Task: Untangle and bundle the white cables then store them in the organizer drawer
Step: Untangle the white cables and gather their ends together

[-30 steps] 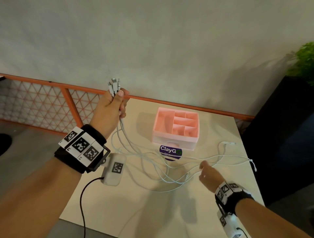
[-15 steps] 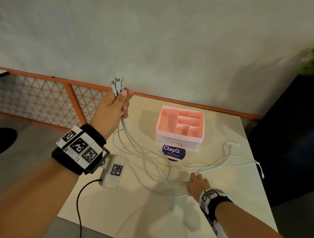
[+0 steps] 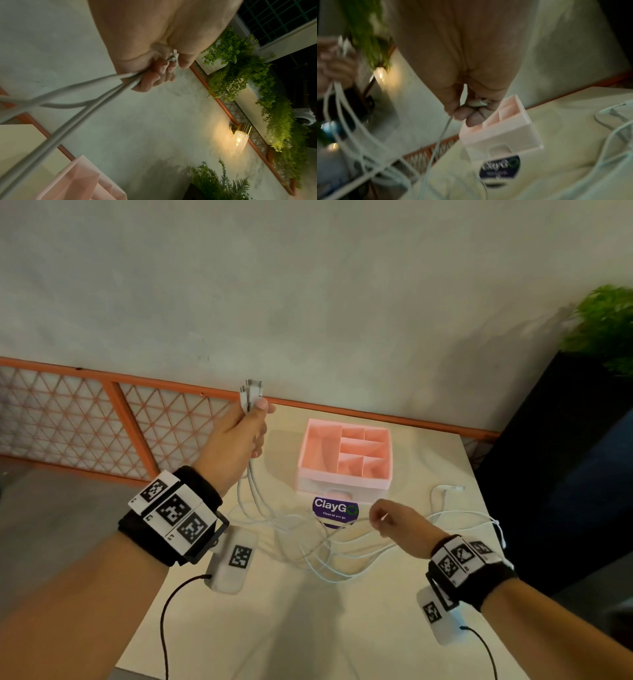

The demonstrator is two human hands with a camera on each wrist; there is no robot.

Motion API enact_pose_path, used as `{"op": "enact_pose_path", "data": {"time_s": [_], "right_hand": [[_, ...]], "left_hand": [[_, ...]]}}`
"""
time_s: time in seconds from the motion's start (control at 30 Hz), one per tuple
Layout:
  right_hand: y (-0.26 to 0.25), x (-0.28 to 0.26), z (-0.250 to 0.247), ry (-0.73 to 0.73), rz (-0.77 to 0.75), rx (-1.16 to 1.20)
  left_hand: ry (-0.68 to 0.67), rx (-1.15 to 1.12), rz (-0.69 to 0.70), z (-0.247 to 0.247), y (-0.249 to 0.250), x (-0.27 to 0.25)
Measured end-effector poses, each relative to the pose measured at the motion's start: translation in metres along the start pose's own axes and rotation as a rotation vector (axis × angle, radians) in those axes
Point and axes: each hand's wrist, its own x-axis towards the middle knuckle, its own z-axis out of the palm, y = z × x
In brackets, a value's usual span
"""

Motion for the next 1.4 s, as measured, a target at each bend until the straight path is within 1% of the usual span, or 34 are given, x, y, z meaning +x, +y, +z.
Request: {"op": "enact_pose_path", "data": {"time_s": [0.07, 0.13, 0.2, 0.27, 0.3, 0.33, 0.4, 0.43, 0.47, 0.5, 0.57, 0.6, 0.63, 0.67, 0.73, 0.8, 0.87, 0.93, 1.0, 1.07, 1.13, 1.17, 1.23, 1.3, 1.33, 1.4], "right_hand": [[-0.007, 0.003, -0.020, 0.130, 0.005, 0.087], [-0.013, 0.001, -0.041, 0.288, 0.029, 0.253], [-0.025, -0.003, -0.059, 0.385, 0.028, 0.417], [-0.042, -0.009, -0.073, 0.438, -0.020, 0.562], [-0.052, -0.014, -0.078, 0.434, -0.073, 0.669], [-0.062, -0.018, -0.082, 0.400, -0.135, 0.795], [-0.082, -0.026, -0.087, 0.261, -0.226, 1.032], [-0.093, -0.028, -0.087, 0.184, -0.252, 1.083], [-0.104, -0.029, -0.086, 0.140, -0.273, 1.050], [-0.113, -0.030, -0.085, 0.152, -0.297, 0.921], [-0.130, -0.030, -0.082, 0.302, -0.348, 0.501], [-0.137, -0.031, -0.081, 0.380, -0.361, 0.370], [-0.142, -0.032, -0.081, 0.441, -0.373, 0.341], [-0.147, -0.033, -0.082, 0.477, -0.401, 0.382], [-0.151, -0.034, -0.085, 0.489, -0.429, 0.467], [-0.152, -0.031, -0.085, 0.492, -0.438, 0.437], [-0.152, -0.028, -0.084, 0.534, -0.459, 0.338], [-0.151, -0.025, -0.083, 0.584, -0.499, 0.251], [-0.151, -0.024, -0.084, 0.598, -0.529, 0.237], [-0.150, -0.023, -0.083, 0.640, -0.546, 0.212], [-0.146, -0.023, -0.076, 0.683, -0.509, 0.273], [-0.145, -0.025, -0.070, 0.659, -0.472, 0.362], [-0.140, -0.029, -0.051, 0.508, -0.427, 0.535], [-0.137, -0.032, -0.029, 0.365, -0.423, 0.636], [-0.137, -0.032, -0.020, 0.328, -0.425, 0.660], [-0.141, -0.030, -0.009, 0.319, -0.417, 0.673]], "left_hand": [[-0.042, -0.018, 0.004, 0.005, 0.000, -0.001], [-0.067, 0.004, 0.026, 0.012, 0.000, -0.003], [-0.074, 0.026, 0.022, 0.019, 0.000, -0.006], [-0.082, 0.039, 0.022, 0.026, 0.002, -0.007], [-0.091, 0.047, 0.029, 0.030, 0.002, -0.008], [-0.101, 0.050, 0.034, 0.033, 0.003, -0.008], [-0.125, 0.047, 0.035, 0.040, 0.005, -0.009], [-0.141, 0.050, 0.030, 0.044, 0.006, -0.010], [-0.160, 0.063, 0.025, 0.048, 0.007, -0.011], [-0.182, 0.085, 0.022, 0.052, 0.009, -0.011], [-0.220, 0.125, 0.014, 0.060, 0.014, -0.013], [-0.229, 0.133, 0.009, 0.063, 0.016, -0.015], [-0.232, 0.141, 0.010, 0.065, 0.017, -0.015], [-0.233, 0.152, 0.017, 0.066, 0.019, -0.015], [-0.239, 0.180, 0.035, 0.069, 0.020, -0.016], [-0.260, 0.144, 0.030, 0.073, 0.022, -0.018], [-0.277, 0.051, -0.013, 0.079, 0.027, -0.020], [-0.263, -0.002, -0.046, 0.082, 0.031, -0.023], [-0.277, -0.012, -0.064, 0.083, 0.034, -0.025], [-0.330, -0.084, -0.125, 0.083, 0.037, -0.026], [-0.350, -0.157, -0.191, 0.081, 0.041, -0.025], [-0.344, -0.179, -0.198, 0.080, 0.042, -0.025], [-0.320, -0.225, -0.192, 0.075, 0.045, -0.024], [-0.299, -0.251, -0.172, 0.071, 0.047, -0.024], [-0.296, -0.258, -0.164, 0.069, 0.048, -0.025], [-0.301, -0.267, -0.161, 0.066, 0.049, -0.027]]}}
